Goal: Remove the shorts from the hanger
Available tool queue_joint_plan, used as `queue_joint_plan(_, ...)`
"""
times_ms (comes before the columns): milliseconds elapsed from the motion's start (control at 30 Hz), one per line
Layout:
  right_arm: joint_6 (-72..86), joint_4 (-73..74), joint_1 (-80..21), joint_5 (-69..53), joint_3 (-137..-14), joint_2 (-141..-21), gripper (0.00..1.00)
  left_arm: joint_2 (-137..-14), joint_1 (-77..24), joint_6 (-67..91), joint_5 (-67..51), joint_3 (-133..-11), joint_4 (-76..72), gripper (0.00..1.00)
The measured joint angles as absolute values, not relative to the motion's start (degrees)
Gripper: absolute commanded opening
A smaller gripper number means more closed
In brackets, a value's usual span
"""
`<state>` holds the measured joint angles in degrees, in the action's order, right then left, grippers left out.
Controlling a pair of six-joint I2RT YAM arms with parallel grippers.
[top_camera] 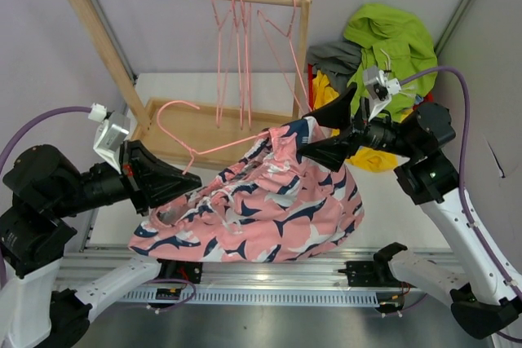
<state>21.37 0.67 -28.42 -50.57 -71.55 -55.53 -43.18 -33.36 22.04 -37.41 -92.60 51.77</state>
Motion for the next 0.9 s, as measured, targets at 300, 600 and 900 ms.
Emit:
queue_joint_plan(300,16.5,8.2,-28.7,-45.6,-68.6,-49.1,0.46,-43.2,-33.4,22.0,-35.9,-94.4,52.5,0.00)
queue_joint_plan(600,17.5,6.4,-28.7,-44.2,-66.0,-49.8,0.00,-43.2,-33.4,22.0,-35.7,-94.5,53.3,0.00)
queue_joint_plan(900,18.8,1.3,-28.4,-34.3,-65.0,-52.6,0.00,-41.3,-33.4,22.3,-36.9,-91.3,52.1,0.00)
